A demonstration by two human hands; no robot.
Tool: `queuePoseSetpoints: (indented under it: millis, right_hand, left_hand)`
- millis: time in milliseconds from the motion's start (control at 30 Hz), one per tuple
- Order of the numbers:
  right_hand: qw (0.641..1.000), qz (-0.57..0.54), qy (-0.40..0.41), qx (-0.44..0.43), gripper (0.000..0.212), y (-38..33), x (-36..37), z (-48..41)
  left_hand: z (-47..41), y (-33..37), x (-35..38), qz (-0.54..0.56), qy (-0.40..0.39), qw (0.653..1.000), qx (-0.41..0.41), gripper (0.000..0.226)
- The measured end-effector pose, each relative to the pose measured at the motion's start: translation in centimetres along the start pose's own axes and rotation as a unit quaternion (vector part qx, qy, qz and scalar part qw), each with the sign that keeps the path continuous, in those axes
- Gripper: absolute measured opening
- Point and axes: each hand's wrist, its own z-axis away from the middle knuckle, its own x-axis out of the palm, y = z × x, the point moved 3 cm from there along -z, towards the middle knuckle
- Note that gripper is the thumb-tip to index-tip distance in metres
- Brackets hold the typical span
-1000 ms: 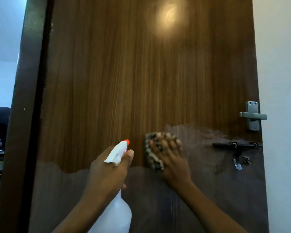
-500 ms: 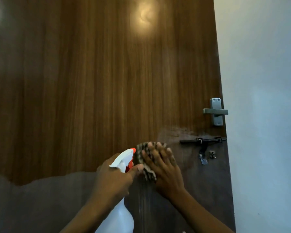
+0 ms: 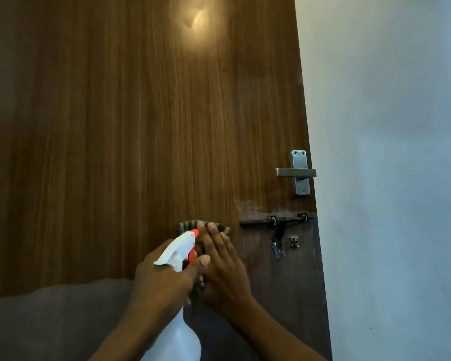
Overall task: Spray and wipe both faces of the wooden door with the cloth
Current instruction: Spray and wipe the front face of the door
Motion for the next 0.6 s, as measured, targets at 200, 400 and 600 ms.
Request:
queuePoseSetpoints:
  millis: [200, 400, 600]
  right_hand:
    - [0.983, 0.108, -0.022, 0.149, 0.075, 5.7, -1.7, -1.6]
    - [0.968, 0.11, -0.025, 0.224, 0.074, 7.5, -2.3, -2.6]
    - [0.878, -0.007, -0.033, 0.478, 0.086, 6.1, -2.3, -9.0]
  left_hand:
    - [-0.2, -0.3, 2.2, 0.0, -0.012, 1.0, 0.02, 0.064]
    - [-1.2, 0.4, 2.7, 0.025, -0.013, 0.999, 0.028, 0.073]
    - [-1.3, 0.9, 1.8, -0.006, -0.013, 1.0, 0.015, 0.07]
